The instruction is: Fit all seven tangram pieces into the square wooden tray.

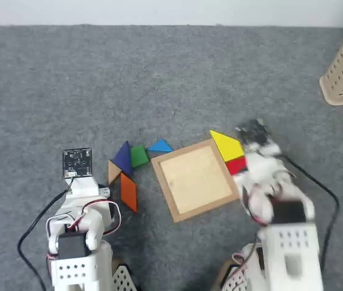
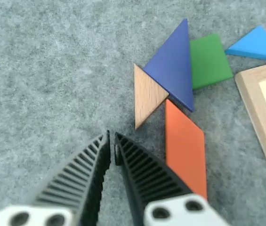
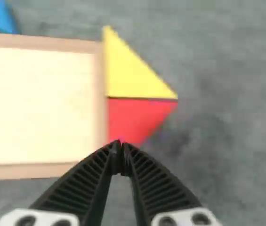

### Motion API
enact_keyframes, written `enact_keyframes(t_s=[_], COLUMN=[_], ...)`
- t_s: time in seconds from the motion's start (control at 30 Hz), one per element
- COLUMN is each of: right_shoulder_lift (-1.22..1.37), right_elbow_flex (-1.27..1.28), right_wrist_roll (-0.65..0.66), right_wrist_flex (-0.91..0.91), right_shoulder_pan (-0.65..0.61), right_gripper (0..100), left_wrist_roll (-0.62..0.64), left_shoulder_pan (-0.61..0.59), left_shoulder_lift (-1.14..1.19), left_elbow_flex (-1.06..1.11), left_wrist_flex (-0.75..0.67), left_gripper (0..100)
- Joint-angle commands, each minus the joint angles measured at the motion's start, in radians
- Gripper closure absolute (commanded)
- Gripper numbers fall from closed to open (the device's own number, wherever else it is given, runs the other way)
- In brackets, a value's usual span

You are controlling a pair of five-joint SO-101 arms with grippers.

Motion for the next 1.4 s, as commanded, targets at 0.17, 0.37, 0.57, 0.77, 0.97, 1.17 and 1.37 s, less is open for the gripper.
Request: enact_keyframes(t_s=[0.17, 0.37, 0.57, 0.77, 0.97, 1.17, 1.37], right_shoulder_lift=[0.723, 1.017, 1.219, 1.267, 1.171, 1.129, 1.21], right_elbow_flex=[-0.379, -0.551, -0.663, -0.698, -0.681, -0.624, -0.621], right_wrist_roll=[-0.068, -0.135, -0.215, -0.308, -0.281, -0.21, -0.173], right_wrist_flex=[-0.091, -0.163, -0.163, -0.162, -0.154, -0.176, -0.18], right_shoulder_pan=[-0.24, -0.24, -0.216, -0.156, -0.156, -0.166, -0.168], right_gripper=[86.5, 86.5, 86.5, 96.3, 89.7, 85.2, 85.1], left_wrist_roll=[0.009, 0.009, 0.009, 0.009, 0.009, 0.009, 0.009], left_shoulder_pan=[0.0, 0.0, 0.0, 0.0, 0.0, 0.0, 0.0], left_shoulder_lift=[-0.02, -0.02, -0.02, -0.02, -0.02, -0.02, -0.02], left_elbow_flex=[-0.005, -0.005, -0.005, -0.005, -0.005, -0.005, -0.005], left_wrist_flex=[0.002, 0.002, 0.002, 0.002, 0.002, 0.002, 0.002], left_gripper=[99, 99, 99, 99, 99, 99, 99])
